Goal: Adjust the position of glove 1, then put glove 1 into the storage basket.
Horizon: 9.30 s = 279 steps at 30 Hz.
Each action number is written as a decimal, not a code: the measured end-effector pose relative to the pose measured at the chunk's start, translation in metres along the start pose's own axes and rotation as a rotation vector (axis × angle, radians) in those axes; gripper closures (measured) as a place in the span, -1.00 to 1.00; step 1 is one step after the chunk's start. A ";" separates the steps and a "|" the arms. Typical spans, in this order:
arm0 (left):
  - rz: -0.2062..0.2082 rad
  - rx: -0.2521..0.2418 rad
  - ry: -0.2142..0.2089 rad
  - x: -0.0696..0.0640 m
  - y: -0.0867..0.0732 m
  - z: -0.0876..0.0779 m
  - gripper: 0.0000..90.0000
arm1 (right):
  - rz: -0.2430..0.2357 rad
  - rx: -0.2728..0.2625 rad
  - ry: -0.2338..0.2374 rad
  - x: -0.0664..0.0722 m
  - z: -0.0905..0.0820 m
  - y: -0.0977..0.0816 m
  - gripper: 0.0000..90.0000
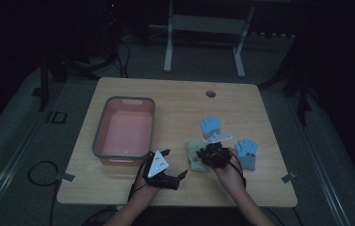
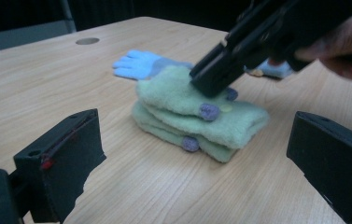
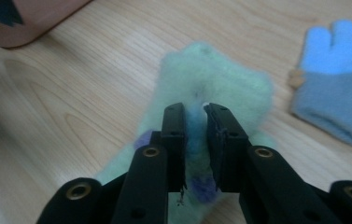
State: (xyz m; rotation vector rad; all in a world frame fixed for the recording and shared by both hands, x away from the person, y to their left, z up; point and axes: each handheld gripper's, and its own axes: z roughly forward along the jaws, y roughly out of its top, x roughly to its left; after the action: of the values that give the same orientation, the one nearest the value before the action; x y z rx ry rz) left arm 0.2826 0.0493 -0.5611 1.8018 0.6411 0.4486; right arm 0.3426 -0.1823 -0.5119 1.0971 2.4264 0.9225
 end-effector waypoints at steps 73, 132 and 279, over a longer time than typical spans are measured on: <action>0.456 0.352 -0.111 -0.007 0.064 0.065 0.75 | 0.095 0.035 0.413 -0.076 0.029 0.031 0.63; 0.435 0.395 0.136 0.120 0.076 -0.096 0.77 | -0.097 -0.055 0.511 0.060 0.087 0.209 0.63; 0.103 0.382 -0.066 -0.002 0.007 0.028 -0.94 | -0.116 0.053 0.089 -0.140 0.071 0.024 0.38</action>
State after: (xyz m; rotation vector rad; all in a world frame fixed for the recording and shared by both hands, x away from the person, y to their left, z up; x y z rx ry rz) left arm 0.2991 0.0261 -0.5635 2.2106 0.6197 0.3496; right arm 0.4847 -0.2464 -0.5446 0.9400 2.5697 0.8919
